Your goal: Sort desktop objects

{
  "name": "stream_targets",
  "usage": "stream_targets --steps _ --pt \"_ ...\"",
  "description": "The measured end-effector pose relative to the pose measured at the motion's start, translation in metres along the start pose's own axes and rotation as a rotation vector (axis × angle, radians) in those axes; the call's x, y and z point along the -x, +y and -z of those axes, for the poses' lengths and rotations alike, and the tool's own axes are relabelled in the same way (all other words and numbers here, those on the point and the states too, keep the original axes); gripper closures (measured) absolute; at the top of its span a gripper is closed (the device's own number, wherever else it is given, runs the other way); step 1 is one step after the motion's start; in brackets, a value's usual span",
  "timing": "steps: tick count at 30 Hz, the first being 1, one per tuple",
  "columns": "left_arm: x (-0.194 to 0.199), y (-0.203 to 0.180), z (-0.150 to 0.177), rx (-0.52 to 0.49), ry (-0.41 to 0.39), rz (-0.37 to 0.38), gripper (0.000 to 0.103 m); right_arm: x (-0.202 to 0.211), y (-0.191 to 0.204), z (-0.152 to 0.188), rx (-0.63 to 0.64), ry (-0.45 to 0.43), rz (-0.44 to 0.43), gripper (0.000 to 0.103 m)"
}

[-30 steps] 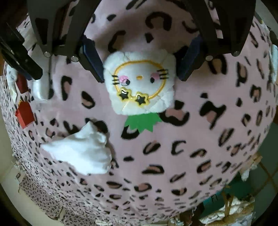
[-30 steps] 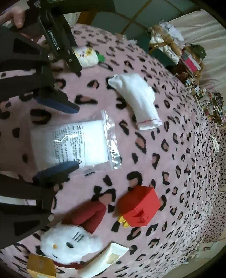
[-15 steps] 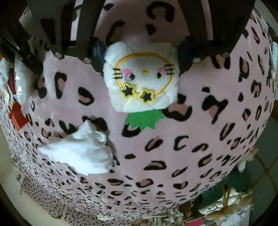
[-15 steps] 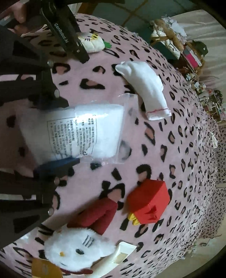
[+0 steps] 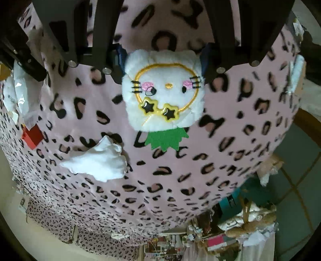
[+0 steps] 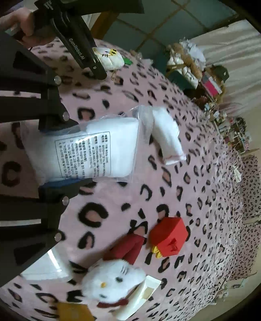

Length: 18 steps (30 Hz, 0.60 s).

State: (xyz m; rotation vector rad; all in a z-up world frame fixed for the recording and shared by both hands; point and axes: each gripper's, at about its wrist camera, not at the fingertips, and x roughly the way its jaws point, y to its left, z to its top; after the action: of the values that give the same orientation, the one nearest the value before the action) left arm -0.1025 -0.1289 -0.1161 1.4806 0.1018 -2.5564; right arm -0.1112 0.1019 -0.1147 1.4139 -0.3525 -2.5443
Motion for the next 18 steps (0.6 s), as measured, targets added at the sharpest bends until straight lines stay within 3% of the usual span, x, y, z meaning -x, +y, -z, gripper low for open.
stream_targets --steps 12,18 --pt "0.092 0.005 0.035 -0.022 -0.048 -0.005 0.046 0.088 0.031 0.026 0.063 -0.111 -0.010 0.069" --pt "0.122 -0.004 0.048 -0.046 -0.053 0.037 0.046 0.118 0.030 0.040 0.031 -0.130 -0.003 0.069"
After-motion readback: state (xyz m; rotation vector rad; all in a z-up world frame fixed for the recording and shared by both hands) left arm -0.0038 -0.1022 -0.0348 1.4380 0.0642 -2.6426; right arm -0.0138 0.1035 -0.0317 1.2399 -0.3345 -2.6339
